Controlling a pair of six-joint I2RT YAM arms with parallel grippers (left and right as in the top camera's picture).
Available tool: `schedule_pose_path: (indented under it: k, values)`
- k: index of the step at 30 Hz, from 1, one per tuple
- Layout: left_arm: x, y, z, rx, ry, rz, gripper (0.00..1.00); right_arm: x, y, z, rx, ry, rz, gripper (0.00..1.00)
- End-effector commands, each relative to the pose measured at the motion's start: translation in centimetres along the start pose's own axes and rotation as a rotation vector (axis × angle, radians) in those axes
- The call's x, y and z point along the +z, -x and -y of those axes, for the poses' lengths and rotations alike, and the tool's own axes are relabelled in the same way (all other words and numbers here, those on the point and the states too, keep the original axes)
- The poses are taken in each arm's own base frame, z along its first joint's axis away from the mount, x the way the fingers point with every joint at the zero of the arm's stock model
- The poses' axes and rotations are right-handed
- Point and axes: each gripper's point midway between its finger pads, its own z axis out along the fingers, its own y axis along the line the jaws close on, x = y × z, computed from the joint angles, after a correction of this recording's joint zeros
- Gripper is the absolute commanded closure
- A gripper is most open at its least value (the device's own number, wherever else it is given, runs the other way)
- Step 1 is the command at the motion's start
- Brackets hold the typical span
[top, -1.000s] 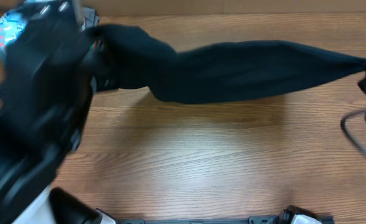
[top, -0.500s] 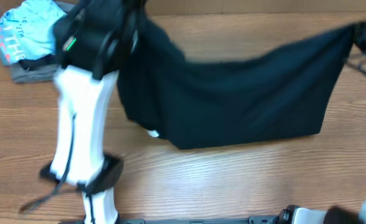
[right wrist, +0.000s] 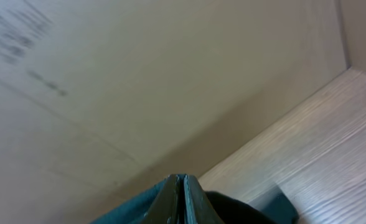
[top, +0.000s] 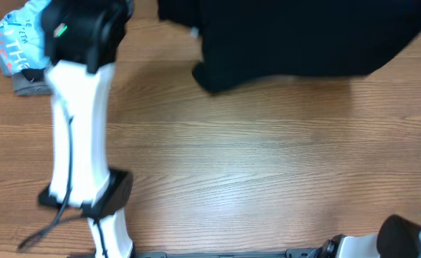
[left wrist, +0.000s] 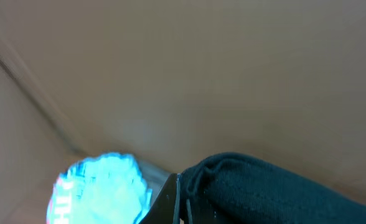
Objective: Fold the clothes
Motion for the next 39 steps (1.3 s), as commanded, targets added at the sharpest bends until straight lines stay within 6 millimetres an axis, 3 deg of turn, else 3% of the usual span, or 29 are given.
schedule_pose_path:
  k: [1,4,9,11,13,16,20,32,36,39]
  values:
    - [-5.8,2.8,-2.1,-0.022,-0.077,0.048,0.96,-1.8,0.0,0.4,-0.029,-0.047,0.006,0.96]
    - [-5.2,-1.9,-3.2,-0.033,-0.023,-0.133,0.96,-0.9,-3.5,3.1,0.018,-0.142,-0.133,0.96]
    - [-1.5,-12.5,-4.6,0.003,0.134,-0.512,0.96,2.0,-10.3,8.2,0.073,-0.273,-0.368,0.96]
    - [0.1,-16.3,-4.3,0.039,0.170,-0.635,0.96,2.9,-13.3,10.3,0.079,-0.317,-0.459,0.96]
    - [1.1,-19.3,-3.5,0.057,0.171,-0.731,0.96,3.6,-16.0,12.4,0.100,-0.363,-0.536,0.96]
    - [1.5,-22.0,-3.5,0.088,0.200,-0.809,0.96,4.1,-18.4,14.1,0.121,-0.397,-0.595,0.96]
    - [1.1,-22.6,-3.3,0.089,0.187,-0.837,0.96,4.0,-19.4,14.6,0.130,-0.410,-0.623,0.96]
    - [-2.1,-18.4,-4.5,0.047,0.148,-0.732,0.96,3.9,-19.5,14.3,0.131,-0.401,-0.627,0.96]
    - [-2.7,-19.1,-2.7,0.059,0.028,-0.783,0.96,3.5,-19.9,13.8,0.147,-0.379,-0.650,0.96]
    - [-4.6,-17.5,-2.0,0.058,0.007,-0.726,0.96,2.1,-19.5,13.2,0.138,-0.382,-0.633,0.96]
